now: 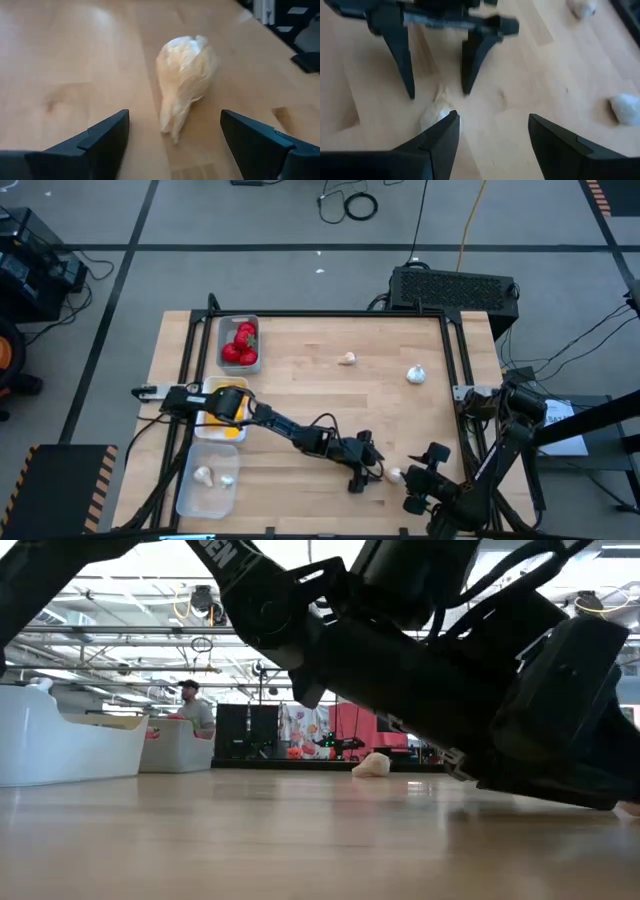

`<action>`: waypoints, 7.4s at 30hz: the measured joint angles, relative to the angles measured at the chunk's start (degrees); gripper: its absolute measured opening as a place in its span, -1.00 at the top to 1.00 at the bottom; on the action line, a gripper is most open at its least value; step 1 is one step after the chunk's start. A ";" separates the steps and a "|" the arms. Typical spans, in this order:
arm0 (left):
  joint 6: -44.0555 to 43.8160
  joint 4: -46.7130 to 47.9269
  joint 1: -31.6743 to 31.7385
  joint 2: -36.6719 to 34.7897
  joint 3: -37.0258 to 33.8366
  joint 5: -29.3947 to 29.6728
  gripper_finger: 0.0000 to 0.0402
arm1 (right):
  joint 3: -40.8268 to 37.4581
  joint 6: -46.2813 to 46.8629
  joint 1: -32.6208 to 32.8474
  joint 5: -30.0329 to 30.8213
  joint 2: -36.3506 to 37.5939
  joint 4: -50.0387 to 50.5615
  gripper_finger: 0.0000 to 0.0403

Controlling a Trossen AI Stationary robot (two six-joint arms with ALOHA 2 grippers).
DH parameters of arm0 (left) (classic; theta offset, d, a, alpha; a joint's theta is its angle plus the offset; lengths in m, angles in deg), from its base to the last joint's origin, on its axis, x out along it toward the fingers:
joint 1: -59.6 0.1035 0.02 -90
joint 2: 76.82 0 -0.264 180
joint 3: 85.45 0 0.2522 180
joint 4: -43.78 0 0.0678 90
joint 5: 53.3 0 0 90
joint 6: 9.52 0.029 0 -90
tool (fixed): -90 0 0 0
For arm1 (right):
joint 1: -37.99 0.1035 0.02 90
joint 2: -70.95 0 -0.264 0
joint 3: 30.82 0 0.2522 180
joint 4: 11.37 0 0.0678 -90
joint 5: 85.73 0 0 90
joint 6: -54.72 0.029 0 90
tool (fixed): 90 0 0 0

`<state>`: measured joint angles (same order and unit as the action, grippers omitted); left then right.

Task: Sort produce into baskets
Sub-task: Put the garlic into the transparent bin

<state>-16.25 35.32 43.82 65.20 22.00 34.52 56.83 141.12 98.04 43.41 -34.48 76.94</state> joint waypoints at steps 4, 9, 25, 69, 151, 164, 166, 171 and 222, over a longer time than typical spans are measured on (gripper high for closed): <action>0.13 -0.98 -0.11 1.54 0.84 -0.03 -0.58 | 0.00 -0.02 0.11 1.52 0.00 0.04 -0.12; 0.12 -0.80 -0.11 1.86 0.99 0.25 -0.41 | 0.00 -0.08 0.07 1.67 0.00 0.08 -0.12; -0.34 1.86 -0.93 0.88 0.83 2.72 0.95 | 0.00 -0.09 0.07 1.28 0.00 -0.06 -0.12; -45.51 108.83 -27.45 -42.76 -19.71 -7.69 0.98 | -0.02 -0.68 -0.41 8.99 0.00 -1.77 -0.12; -53.43 111.56 -30.37 -42.84 -25.44 -37.31 0.98 | -0.02 -1.71 -0.49 10.32 0.00 -2.99 -0.12; -49.76 104.16 -29.20 -42.82 -25.44 -21.41 0.98 | -0.02 -1.65 -0.50 10.31 0.00 -3.34 -0.12; -49.92 104.11 -28.91 -42.82 -25.44 -20.37 0.97 | -0.02 -1.63 -0.49 10.33 0.00 -3.48 -0.12; -49.84 104.22 -28.83 -42.82 -25.44 -19.57 0.78 | -0.02 -1.62 -0.50 10.32 0.00 -3.49 -0.12; 1.51 32.02 24.31 -31.08 -18.60 14.87 -0.36 | -0.28 -5.21 -1.85 12.97 -0.07 -6.44 -0.12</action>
<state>-14.74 67.35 68.14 34.12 3.40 49.39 56.54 135.91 96.19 56.39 -34.55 70.50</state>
